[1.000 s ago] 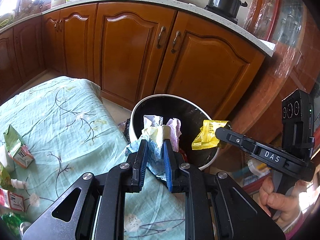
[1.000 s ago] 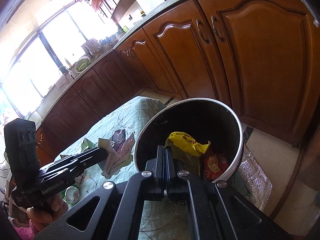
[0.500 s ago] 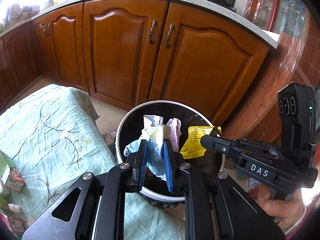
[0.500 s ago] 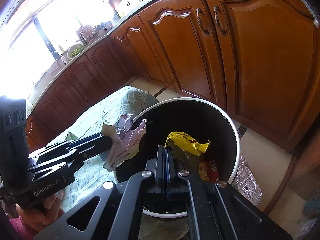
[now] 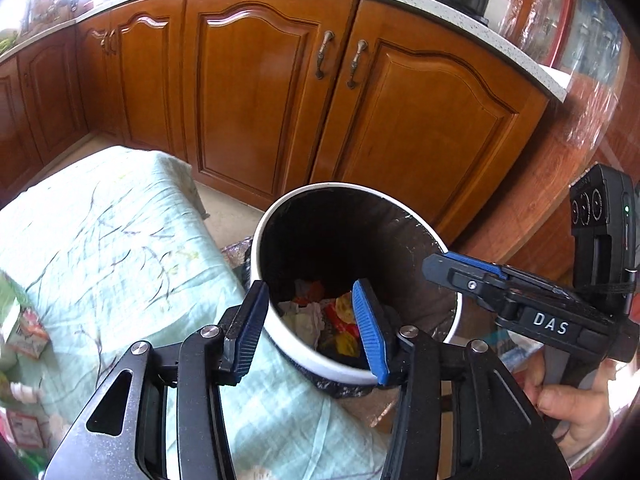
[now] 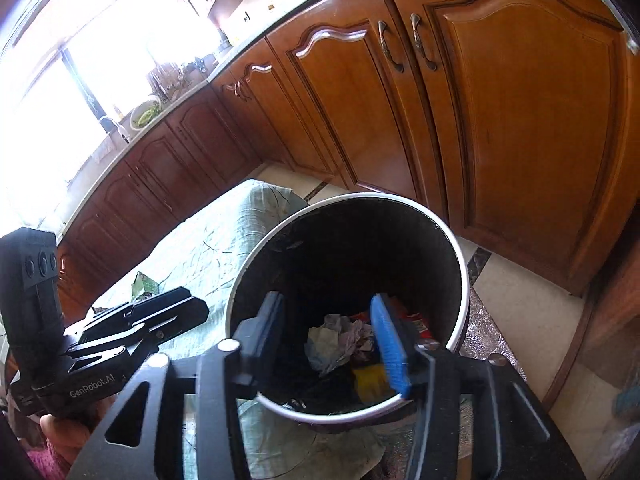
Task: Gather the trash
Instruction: 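Move both tools back over the table toward the green can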
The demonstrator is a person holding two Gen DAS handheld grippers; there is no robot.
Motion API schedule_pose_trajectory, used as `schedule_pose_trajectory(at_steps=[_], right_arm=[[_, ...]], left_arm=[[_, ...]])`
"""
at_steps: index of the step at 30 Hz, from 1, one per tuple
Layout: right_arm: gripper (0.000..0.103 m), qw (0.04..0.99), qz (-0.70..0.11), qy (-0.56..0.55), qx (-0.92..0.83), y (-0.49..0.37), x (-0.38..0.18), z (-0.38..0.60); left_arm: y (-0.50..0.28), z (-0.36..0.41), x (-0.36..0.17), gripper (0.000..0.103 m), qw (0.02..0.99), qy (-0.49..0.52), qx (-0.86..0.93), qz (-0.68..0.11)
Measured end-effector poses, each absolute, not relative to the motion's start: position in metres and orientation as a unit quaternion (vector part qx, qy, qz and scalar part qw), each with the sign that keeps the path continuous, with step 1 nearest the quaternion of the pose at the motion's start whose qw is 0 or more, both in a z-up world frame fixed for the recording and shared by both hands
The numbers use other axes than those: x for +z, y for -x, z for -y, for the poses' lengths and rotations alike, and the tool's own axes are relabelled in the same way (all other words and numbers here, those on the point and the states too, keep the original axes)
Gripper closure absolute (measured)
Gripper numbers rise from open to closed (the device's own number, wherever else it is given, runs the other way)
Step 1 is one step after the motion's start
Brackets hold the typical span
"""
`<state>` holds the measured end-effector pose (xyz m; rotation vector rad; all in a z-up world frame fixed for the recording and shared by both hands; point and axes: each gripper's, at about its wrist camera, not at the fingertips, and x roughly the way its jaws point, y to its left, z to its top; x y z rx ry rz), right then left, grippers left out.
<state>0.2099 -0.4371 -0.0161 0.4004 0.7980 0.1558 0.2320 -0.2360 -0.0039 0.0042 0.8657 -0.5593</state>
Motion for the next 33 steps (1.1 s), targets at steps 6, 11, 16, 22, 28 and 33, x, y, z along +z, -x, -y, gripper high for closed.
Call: schedule_pose_trajectory(at_steps=[6,11,16,22,28,33], right_arm=[[0.004,0.914,-0.336,-0.218,0.072,-0.178,-0.012,0.418],[0.003,0.915,-0.321,-0.225,0.091,-0.163,-0.012,0.392],[0.003,0.908,-0.328,-0.230,0.122,-0.154,-0.014,0.363],[0.003,0.900,-0.340,-0.223,0.155,-0.145,-0.018,0.322],[0.003,0.893,-0.361,-0.196,0.186,-0.137,-0.026,0.271],[0.003,0.883,-0.378,-0.185,0.208,-0.131,-0.034,0.238]], left_arm=[[-0.202,0.197,-0.003,0.047,0.883,0.030,-0.243,-0.401],[-0.179,0.162,-0.001,0.044,0.894,0.043,-0.217,-0.390],[-0.158,0.121,0.001,0.044,0.903,0.054,-0.185,-0.383],[-0.139,0.071,-0.002,0.044,0.911,0.077,-0.142,-0.379],[-0.125,0.020,-0.006,0.044,0.914,0.101,-0.105,-0.378],[-0.115,-0.017,-0.008,0.044,0.918,0.111,-0.068,-0.374]])
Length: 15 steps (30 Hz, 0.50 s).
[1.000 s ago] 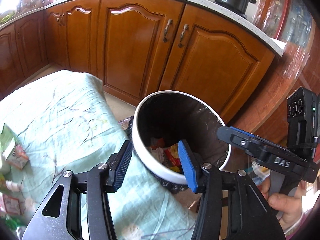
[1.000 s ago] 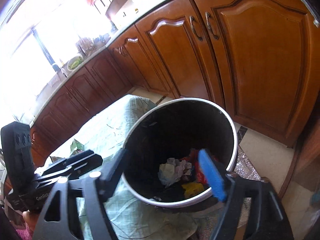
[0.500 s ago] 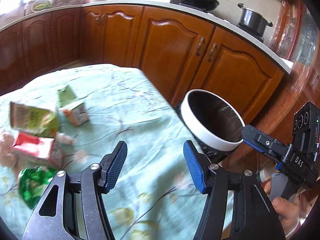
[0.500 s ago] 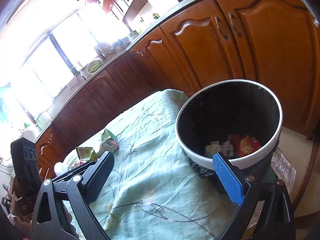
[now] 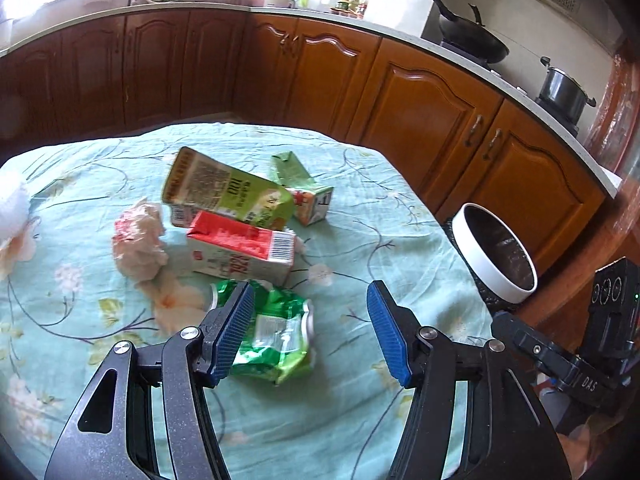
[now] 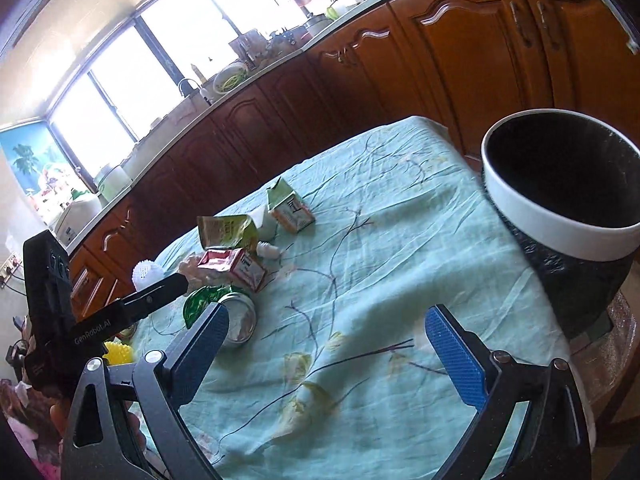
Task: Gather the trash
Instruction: 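Move both tools back over the table toward the green can, then grasp the crumpled red-white paper with the left tool while the right tool grasps the green can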
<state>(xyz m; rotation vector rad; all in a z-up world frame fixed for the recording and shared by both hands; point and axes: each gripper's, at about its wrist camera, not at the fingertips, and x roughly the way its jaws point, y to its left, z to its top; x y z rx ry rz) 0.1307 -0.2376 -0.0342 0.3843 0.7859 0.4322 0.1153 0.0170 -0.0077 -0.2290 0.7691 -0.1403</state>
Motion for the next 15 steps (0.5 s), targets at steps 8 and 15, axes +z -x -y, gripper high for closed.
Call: schedule_pose_trajectory(at_steps=[8,15], right_arm=[[0.003,0.882,-0.381,-0.146,0.234,-0.129,-0.035,0.188],[0.012,0.864,-0.413,-0.133,0.255,-0.135,-0.040,0.144]], left_arm=[[-0.105,-0.068,-0.016,0.044,0.916,0.138,-0.017,-0.377],[-0.109,-0.096,-0.022,0.044,0.913,0.145,0.012,-0.381]])
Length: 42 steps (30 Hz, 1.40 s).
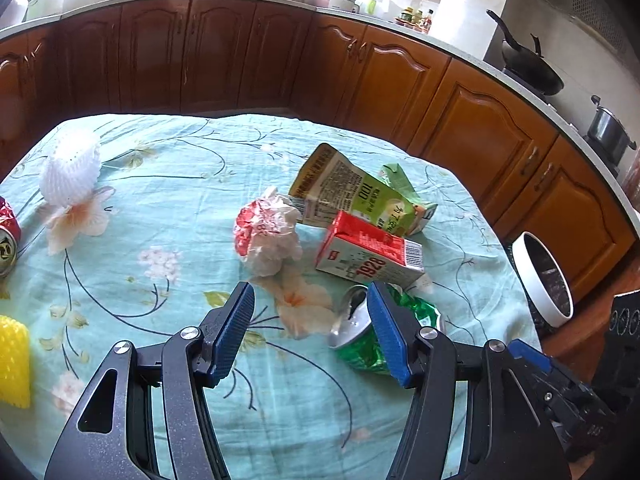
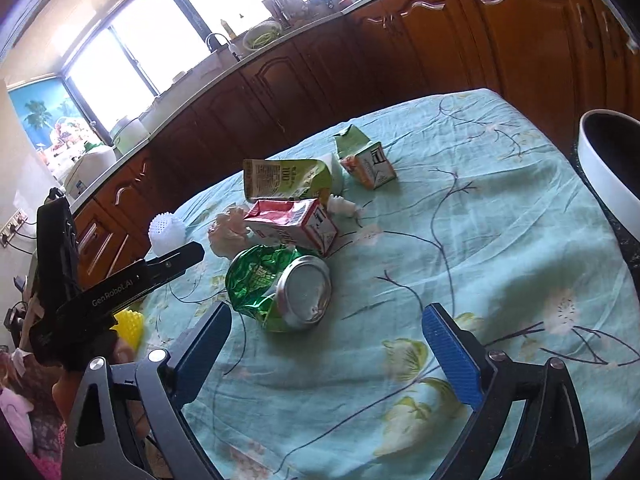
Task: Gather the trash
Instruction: 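Grasp the crumpled red-white paper with the left tool while the right tool grasps the green can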
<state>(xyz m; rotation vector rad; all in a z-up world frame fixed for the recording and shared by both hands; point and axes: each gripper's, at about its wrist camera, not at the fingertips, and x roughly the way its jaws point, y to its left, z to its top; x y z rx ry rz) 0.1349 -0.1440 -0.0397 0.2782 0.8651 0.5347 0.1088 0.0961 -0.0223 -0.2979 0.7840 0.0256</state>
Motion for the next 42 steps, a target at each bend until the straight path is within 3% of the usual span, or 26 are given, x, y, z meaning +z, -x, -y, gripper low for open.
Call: schedule_pose_trajectory(at_steps=[5,9,19,20,22,23,24,26,42], right_arm=[[0.025,0.868,-0.413,-0.103,0.255,-0.138,-0.041,0.115],[0.045,0.865,-0.425,-0.093,0.249,-0.147,-0.052,0.102],[0.056,0.861,-0.440,-0.098,0.236,-0.169,-0.065,0.099],[0.061,0.860,-0.441,-0.098,0.237,-0.170,-0.065,0.100],[0.069,0.857,-0.444,-0.099,0.242,-0.171,-0.066,0.100],[0.076,0.856,-0.444,-0.098,0.247,-0.172,-0.067,0.099],[0.084,0.854,-0.443,-0.097,0.254,-0.171,-0.067,0.098],[0.090,0.854,-0.437,-0.090,0.267,-0.168,-0.064,0.097],[0.092,0.889,-0.388,-0.116,0.216,-0.150,-0.030,0.201]], left_arm=[[-0.121,-0.111,-0.025,0.044,0.911,0.141,0.024,-0.387],[-0.133,-0.117,-0.026,0.044,0.910,0.133,0.026,-0.392],[-0.172,-0.112,-0.041,0.044,0.906,0.103,0.020,-0.409],[-0.175,-0.113,-0.043,0.044,0.906,0.103,0.021,-0.410],[-0.178,-0.113,-0.047,0.049,0.904,0.100,0.023,-0.414],[-0.178,-0.114,-0.049,0.061,0.904,0.100,0.022,-0.416],[-0.178,-0.114,-0.050,0.066,0.903,0.099,0.021,-0.418],[-0.173,-0.113,-0.049,0.071,0.903,0.102,0.017,-0.417],[-0.125,-0.052,-0.001,0.073,0.916,0.099,-0.074,-0.381]])
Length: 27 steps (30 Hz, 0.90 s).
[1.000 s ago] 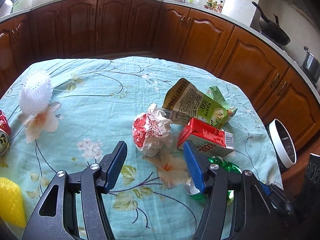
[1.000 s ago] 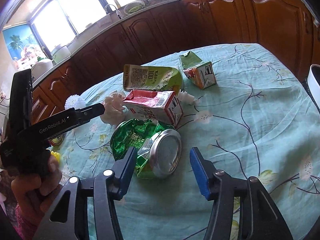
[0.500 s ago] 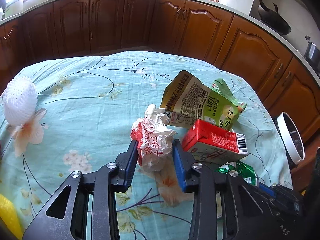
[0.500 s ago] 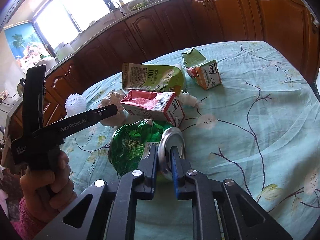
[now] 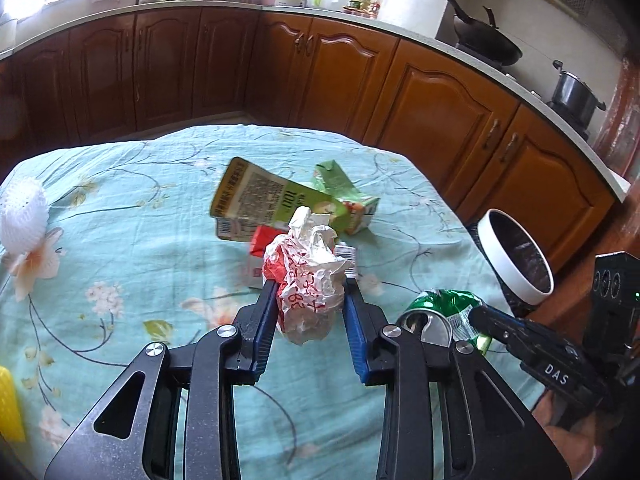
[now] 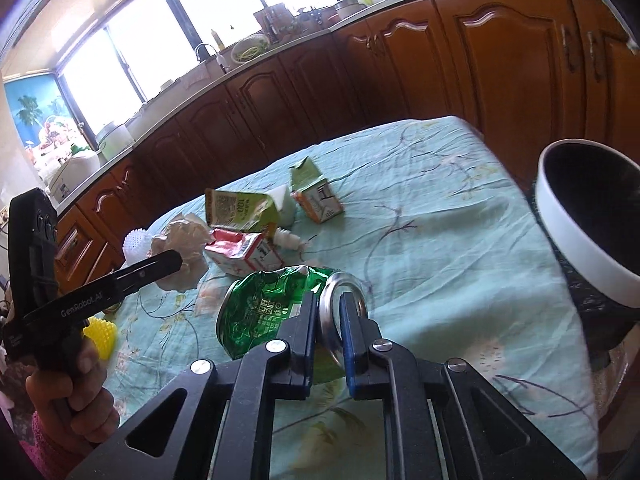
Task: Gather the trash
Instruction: 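Grasp the crumpled red-white paper with the left tool while the right tool grasps the green can, then carry the paper and can over the bin and open both tools to drop them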
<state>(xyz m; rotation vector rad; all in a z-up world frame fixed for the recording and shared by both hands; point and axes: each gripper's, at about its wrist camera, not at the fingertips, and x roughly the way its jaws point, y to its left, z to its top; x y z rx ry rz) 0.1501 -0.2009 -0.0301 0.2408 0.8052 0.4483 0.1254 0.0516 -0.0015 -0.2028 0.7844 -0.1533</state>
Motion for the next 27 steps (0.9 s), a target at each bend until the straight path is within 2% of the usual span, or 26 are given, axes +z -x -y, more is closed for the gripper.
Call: schedule_pose_trajectory(at_steps=[13,27], right_arm=[[0.092,0.915,-0.351,-0.136,0.145,-0.144,-0.007,0.281],[0.092,0.925,-0.331,-0.165,0.085,-0.146,-0.002,0.359]], left_arm=[[-0.134,0.041,0.008,0.073,0.904,0.066,-0.170,-0.386],[-0.148,0.105,0.008,0.073,0.892,0.033,-0.219,-0.393]])
